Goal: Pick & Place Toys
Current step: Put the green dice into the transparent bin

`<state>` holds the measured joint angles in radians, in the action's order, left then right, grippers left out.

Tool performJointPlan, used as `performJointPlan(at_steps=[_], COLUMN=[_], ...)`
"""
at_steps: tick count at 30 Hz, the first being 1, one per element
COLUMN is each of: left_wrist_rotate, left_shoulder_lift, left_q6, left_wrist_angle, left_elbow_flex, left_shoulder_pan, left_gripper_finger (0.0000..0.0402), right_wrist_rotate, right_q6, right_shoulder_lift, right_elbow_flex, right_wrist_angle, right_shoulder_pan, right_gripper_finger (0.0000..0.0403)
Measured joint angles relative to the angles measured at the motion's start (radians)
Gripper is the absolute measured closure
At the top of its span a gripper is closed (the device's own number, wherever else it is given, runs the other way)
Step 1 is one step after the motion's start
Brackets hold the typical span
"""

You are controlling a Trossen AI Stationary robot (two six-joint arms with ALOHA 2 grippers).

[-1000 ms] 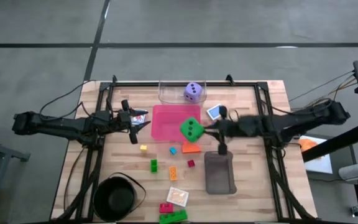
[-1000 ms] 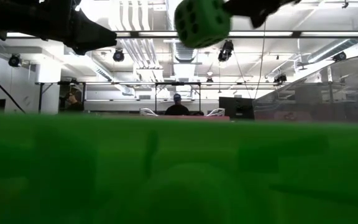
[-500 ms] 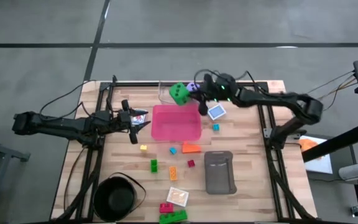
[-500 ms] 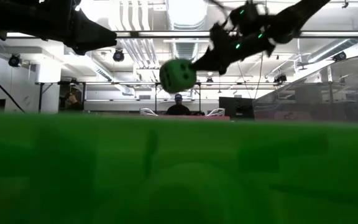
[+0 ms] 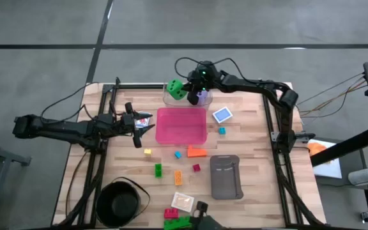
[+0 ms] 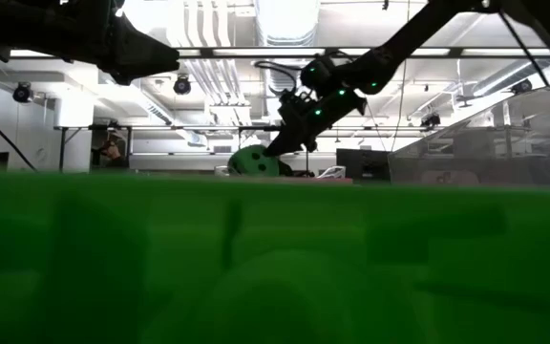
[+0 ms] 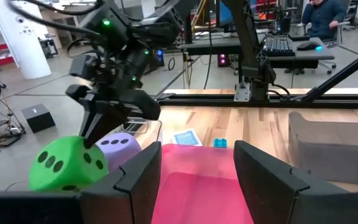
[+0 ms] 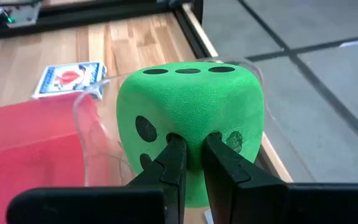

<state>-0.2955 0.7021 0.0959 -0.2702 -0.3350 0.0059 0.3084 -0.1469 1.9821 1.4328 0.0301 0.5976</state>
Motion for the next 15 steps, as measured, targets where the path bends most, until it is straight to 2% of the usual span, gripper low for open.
performJointPlan(at_steps=[5, 8, 11, 15], left_wrist_rotate=[0.0, 0.0, 0.0, 0.0], left_shoulder_lift=[0.0, 0.0, 0.0, 0.0], left_q6=[0.0, 0.001, 0.001, 0.001], left_wrist_angle=[0.001, 0.001, 0.001, 0.001], left_elbow_flex=[0.001, 0.001, 0.001, 0.001], left_shoulder_pan=[0.0, 0.0, 0.0, 0.0], left_gripper_finger=[0.0198, 0.0198, 0.0198, 0.0198], right_wrist_rotate=[0.0, -0.001, -0.012, -0.024], right_q6=[-0.006, 0.002, 0.022, 0.034], right_shoulder_lift=[0.055, 0.062, 0.06, 0.041], right_elbow_flex=[0.103, 0.127, 0.141, 0.137], right_wrist_angle=[0.068, 0.069, 0.066, 0.068], right_shoulder_pan=[0.0, 0.0, 0.0, 0.001], right_gripper_finger=[0.0366, 0.0348, 0.0305, 0.0227])
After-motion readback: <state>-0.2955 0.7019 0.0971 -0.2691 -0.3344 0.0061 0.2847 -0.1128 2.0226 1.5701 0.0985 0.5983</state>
